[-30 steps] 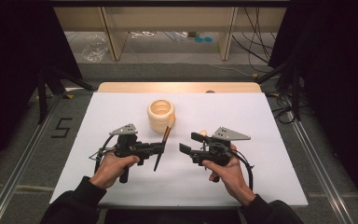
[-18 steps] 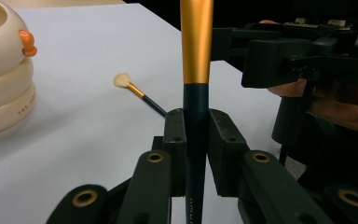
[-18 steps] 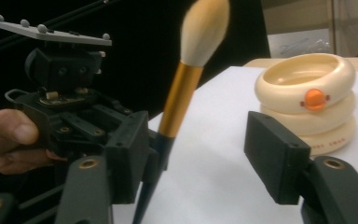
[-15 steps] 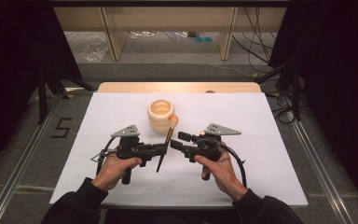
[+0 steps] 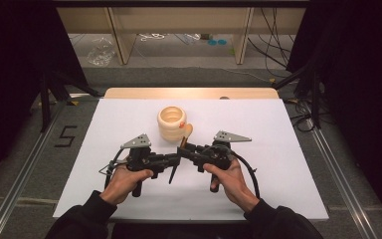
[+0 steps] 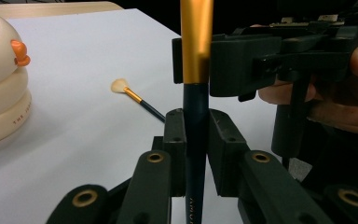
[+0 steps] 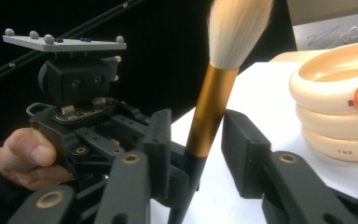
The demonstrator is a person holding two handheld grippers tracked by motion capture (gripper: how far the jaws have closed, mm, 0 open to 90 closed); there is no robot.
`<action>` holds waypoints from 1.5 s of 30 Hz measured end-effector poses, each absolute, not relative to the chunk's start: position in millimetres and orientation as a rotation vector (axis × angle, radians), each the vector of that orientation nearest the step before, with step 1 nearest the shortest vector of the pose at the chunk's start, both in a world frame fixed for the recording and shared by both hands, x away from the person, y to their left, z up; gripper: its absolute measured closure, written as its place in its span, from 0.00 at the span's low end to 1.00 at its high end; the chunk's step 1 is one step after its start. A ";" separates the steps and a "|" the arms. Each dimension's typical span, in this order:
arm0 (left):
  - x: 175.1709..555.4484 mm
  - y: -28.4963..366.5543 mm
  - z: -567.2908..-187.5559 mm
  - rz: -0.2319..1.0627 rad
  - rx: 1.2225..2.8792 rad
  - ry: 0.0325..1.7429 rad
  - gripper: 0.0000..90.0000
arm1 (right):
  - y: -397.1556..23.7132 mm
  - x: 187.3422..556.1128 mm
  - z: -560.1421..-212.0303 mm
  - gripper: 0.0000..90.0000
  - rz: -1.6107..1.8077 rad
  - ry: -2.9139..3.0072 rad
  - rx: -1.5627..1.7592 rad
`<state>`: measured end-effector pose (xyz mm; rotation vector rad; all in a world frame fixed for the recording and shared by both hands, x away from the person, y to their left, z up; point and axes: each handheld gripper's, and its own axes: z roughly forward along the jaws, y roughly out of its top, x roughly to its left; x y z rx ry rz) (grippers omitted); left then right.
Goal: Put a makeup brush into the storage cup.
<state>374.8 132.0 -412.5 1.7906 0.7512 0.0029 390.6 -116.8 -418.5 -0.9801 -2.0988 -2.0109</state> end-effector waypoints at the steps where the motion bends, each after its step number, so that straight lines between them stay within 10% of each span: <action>1: 374.8 131.9 -412.5 0.003 1.790 0.751 0.87 | -116.8 391.2 -418.5 0.76 -2.015 -2.096 -0.977; 22: 371.4 124.7 -411.4 0.118 1.846 0.676 0.74 | -110.8 390.9 -413.5 0.86 -2.024 -2.211 -0.887; 45: 373.5 126.1 -411.5 0.067 1.811 0.687 0.86 | -107.1 388.6 -411.8 0.86 -2.013 -2.204 -0.851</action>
